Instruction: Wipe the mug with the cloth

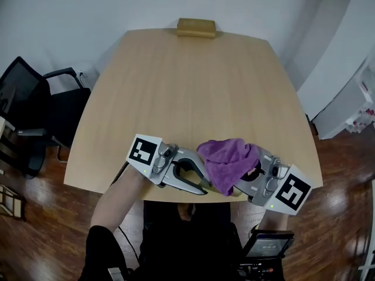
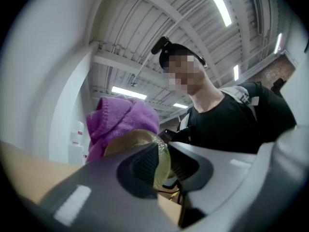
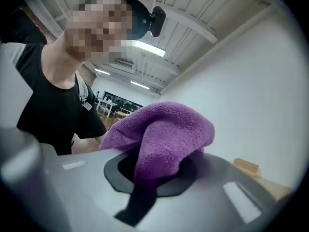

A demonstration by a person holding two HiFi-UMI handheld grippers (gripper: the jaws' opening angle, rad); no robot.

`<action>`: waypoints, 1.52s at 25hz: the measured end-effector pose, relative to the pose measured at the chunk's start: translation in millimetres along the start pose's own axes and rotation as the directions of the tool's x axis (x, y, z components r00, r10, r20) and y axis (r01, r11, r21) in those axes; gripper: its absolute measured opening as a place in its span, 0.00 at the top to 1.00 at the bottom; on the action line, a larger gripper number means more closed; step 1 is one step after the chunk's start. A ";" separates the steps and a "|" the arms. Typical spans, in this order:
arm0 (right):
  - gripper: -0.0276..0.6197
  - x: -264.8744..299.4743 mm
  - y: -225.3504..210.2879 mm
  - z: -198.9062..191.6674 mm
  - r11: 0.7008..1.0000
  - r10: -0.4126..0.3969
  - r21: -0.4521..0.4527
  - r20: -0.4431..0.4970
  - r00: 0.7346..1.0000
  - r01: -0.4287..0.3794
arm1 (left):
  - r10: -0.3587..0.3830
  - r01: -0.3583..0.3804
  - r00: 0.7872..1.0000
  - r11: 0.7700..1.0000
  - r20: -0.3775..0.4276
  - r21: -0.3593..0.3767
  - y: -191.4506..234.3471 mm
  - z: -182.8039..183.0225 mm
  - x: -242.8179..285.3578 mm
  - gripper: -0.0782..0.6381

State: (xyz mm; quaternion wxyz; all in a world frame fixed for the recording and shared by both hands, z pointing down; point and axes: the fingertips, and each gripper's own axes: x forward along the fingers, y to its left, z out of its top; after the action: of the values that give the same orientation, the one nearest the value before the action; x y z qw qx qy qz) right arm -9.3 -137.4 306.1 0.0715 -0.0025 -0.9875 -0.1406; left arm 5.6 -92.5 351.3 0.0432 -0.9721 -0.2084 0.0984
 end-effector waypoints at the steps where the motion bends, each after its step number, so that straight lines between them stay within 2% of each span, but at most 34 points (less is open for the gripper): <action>1: 0.90 1.0 -8.8 -2.4 0.999 -0.013 0.042 0.014 1.000 0.012 | 0.015 -0.015 1.000 1.000 0.001 -0.002 2.2 0.3 -1.2 0.77; 2: 0.90 -0.9 -21.2 -2.1 0.997 -0.044 0.059 0.040 0.998 0.041 | 0.042 -0.042 0.999 0.999 -0.003 -0.008 7.2 -0.4 -3.5 0.77; 4: 0.90 -15.4 -49.2 0.4 0.987 -0.160 0.026 0.081 0.984 0.158 | 0.106 -0.106 0.994 0.994 -0.004 -0.027 20.7 -1.2 -8.2 0.82; 6: 0.90 -38.6 -63.4 3.3 0.960 -0.278 -0.015 0.090 0.956 0.280 | 0.154 -0.153 0.988 0.988 0.020 -0.034 31.1 5.7 -10.1 0.83; 7: 0.90 -47.6 -61.5 6.0 0.950 -0.306 -0.036 0.087 0.948 0.310 | 0.173 -0.172 0.984 0.985 0.031 -0.031 34.4 10.5 -10.3 0.83; 9: 0.90 -52.7 -44.1 8.6 0.946 -0.309 -0.089 0.045 0.950 0.312 | 0.209 -0.208 0.978 0.978 0.028 -0.031 39.6 12.9 -12.8 0.83; 11: 0.90 -41.9 -24.2 1.1 0.947 -0.275 -0.185 -0.047 0.960 0.263 | 0.223 -0.223 0.975 0.974 -0.001 -0.033 42.1 8.4 -13.7 0.83; 15: 0.90 4.8 -6.8 -21.7 0.921 -0.238 -0.355 -0.196 0.951 0.157 | 0.192 -0.199 0.975 0.979 -0.107 -0.051 37.7 -11.9 -3.8 0.83; 17: 0.90 26.3 -1.0 -24.2 0.883 -0.243 -0.457 -0.244 0.939 0.110 | 0.192 -0.202 0.972 0.977 -0.137 -0.065 38.2 -18.4 -3.1 0.82; 19: 0.90 35.9 1.7 -20.8 0.822 -0.281 -0.562 -0.268 0.922 0.087 | 0.215 -0.225 0.969 0.972 -0.122 -0.067 42.2 -18.1 -5.8 0.82; 20: 0.90 32.8 -1.8 -13.7 0.798 -0.315 -0.591 -0.245 0.917 0.117 | 0.233 -0.239 0.968 0.969 -0.090 -0.069 45.5 -12.5 -7.5 0.83; 21: 0.90 23.1 -9.6 -2.7 0.784 -0.360 -0.593 -0.196 0.912 0.181 | 0.250 -0.252 0.967 0.965 -0.042 -0.074 49.0 -3.5 -10.5 0.83; 22: 0.90 7.0 -21.5 9.5 0.777 -0.416 -0.566 -0.132 0.900 0.276 | 0.264 -0.262 0.964 0.962 0.023 -0.079 52.0 8.7 -15.2 0.83; 23: 0.90 -14.9 -35.9 19.0 0.774 -0.481 -0.499 -0.067 0.874 0.388 | 0.271 -0.263 0.957 0.961 0.104 -0.085 53.8 24.4 -21.2 0.83; 24: 0.90 -40.0 -51.3 24.8 0.773 -0.551 -0.380 -0.003 0.835 0.508 | 0.270 -0.255 0.943 0.962 0.194 -0.095 54.3 41.2 -28.4 0.83; 25: 0.90 -63.6 -65.4 30.2 0.764 -0.608 -0.223 0.066 0.791 0.606 | 0.260 -0.239 0.924 0.965 0.282 -0.106 53.4 56.4 -36.8 0.83; 26: 0.90 -81.4 -76.1 38.7 0.754 -0.638 -0.079 0.148 0.756 0.652 | 0.246 -0.219 0.901 0.969 0.359 -0.114 51.5 68.7 -45.3 0.83; 27: 0.90 -92.5 -82.6 48.4 0.755 -0.641 0.020 0.233 0.731 0.655 | 0.233 -0.202 0.878 0.972 0.418 -0.118 49.1 77.9 -52.8 0.83; 28: 0.90 -98.3 -84.7 56.2 0.763 -0.632 0.082 0.302 0.714 0.641 | 0.224 -0.191 0.859 0.974 0.460 -0.119 46.8 84.2 -58.6 0.83; 29: 0.90 -98.7 -82.9 61.6 0.777 -0.615 0.116 0.353 0.706 0.619 | 0.219 -0.185 0.845 0.976 0.488 -0.118 45.2 88.4 -62.5 0.83; 30: 0.90 -93.7 -78.0 65.9 0.796 -0.589 0.125 0.388 0.709 0.593 | 0.218 -0.184 0.836 0.976 0.504 -0.116 44.5 90.9 -64.6 0.83; 33: 0.90 -60.7 -56.3 74.2 0.836 -0.515 0.044 0.410 0.753 0.547 | 0.215 -0.186 0.829 0.977 0.516 -0.108 44.1 93.0 -63.2 0.83; 34: 0.90 -49.2 -50.8 73.4 0.838 -0.508 0.022 0.397 0.764 0.546 | 0.211 -0.184 0.830 0.977 0.516 -0.104 43.3 92.9 -62.2 0.83; 35: 0.90 -42.1 -48.1 71.0 0.832 -0.515 0.012 0.387 0.765 0.555 | 0.210 -0.185 0.831 0.978 0.515 -0.100 42.6 92.4 -61.9 0.83; 38: 0.90 -44.0 -55.4 55.6 0.798 -0.558 0.005 0.384 0.735 0.603 | 0.228 -0.204 0.832 0.973 0.505 -0.104 45.5 88.8 -65.0 0.83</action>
State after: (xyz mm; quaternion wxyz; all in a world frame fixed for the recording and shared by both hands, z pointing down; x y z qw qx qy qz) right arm 25.0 -174.4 231.7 -0.1618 0.2757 -0.9236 -0.2118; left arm -53.0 -156.9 270.1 -0.0476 -0.9284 -0.1033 0.3536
